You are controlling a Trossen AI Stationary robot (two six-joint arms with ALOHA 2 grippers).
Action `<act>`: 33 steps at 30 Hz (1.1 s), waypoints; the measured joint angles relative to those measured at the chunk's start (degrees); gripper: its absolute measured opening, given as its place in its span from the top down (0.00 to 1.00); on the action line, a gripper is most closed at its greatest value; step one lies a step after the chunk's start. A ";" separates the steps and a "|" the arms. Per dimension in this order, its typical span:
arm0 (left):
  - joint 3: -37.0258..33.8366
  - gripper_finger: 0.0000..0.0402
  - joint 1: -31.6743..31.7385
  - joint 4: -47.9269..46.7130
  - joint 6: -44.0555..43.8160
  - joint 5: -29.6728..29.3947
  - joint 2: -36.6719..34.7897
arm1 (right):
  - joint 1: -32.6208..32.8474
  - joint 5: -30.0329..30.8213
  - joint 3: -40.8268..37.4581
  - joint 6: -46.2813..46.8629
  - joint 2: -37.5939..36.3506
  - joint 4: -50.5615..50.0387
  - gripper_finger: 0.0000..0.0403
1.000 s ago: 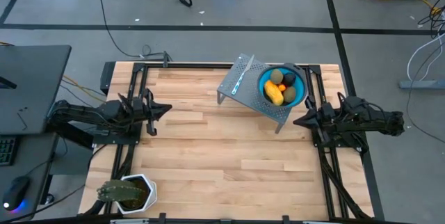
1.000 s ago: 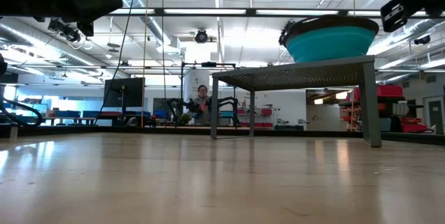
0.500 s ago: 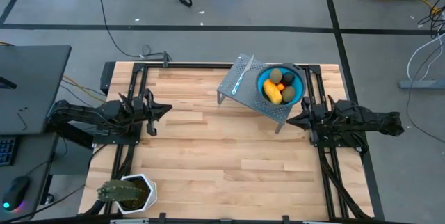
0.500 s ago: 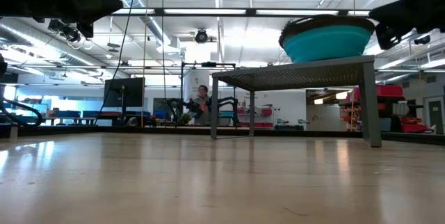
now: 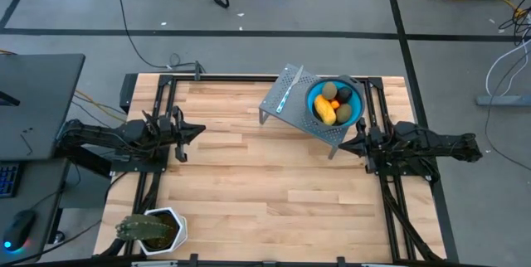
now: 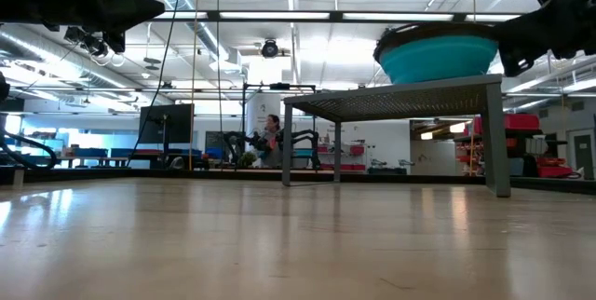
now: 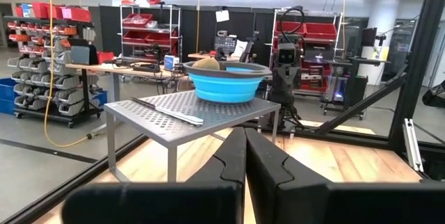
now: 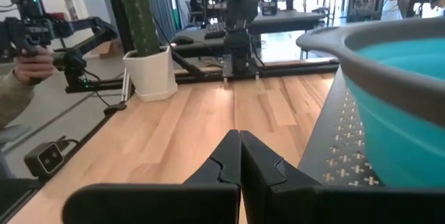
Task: Pick & Place Fruit
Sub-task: Return to Home Position
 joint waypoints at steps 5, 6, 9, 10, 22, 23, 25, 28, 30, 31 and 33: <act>0.00 0.96 0.00 -0.01 -0.39 0.01 0.00 | 0.00 -0.04 -0.14 -1.11 0.00 1.10 1.00; 0.00 0.96 0.00 -0.01 -0.39 -0.01 0.00 | 0.00 -0.04 -0.17 -1.31 0.00 1.08 1.00; 0.00 0.97 0.00 -0.15 -0.49 0.01 0.00 | 0.00 -0.06 -0.17 -1.66 0.00 1.07 1.00; 0.00 0.98 0.00 -0.29 -0.21 0.01 0.00 | 0.00 -0.09 -0.17 -1.79 0.00 1.08 1.00; 0.00 0.98 0.00 -0.14 0.29 1.77 0.00 | 0.01 -0.15 -4.27 -3.14 0.00 9.82 1.00; 0.00 0.99 0.00 -0.14 0.19 1.80 0.00 | 0.02 -0.13 -5.72 -3.12 0.00 11.47 1.00; 0.00 0.99 -0.02 -0.14 -0.07 1.79 0.00 | 0.02 0.10 -8.49 -3.11 0.00 14.56 1.00; 0.00 0.97 -0.02 -0.15 -0.35 1.78 0.00 | 0.02 2.01 -8.63 -2.71 0.12 14.29 1.00; 0.00 0.96 -0.02 -0.15 -0.23 1.78 0.00 | 0.00 1.69 -8.63 -2.67 0.00 14.72 1.00; 0.00 0.96 -0.02 -0.13 -0.02 1.76 0.00 | 0.00 1.44 -8.63 -2.68 0.00 14.77 1.00; 0.00 0.96 -0.02 -0.19 0.52 1.45 0.00 | 0.02 1.44 -8.63 -2.70 0.00 14.76 1.00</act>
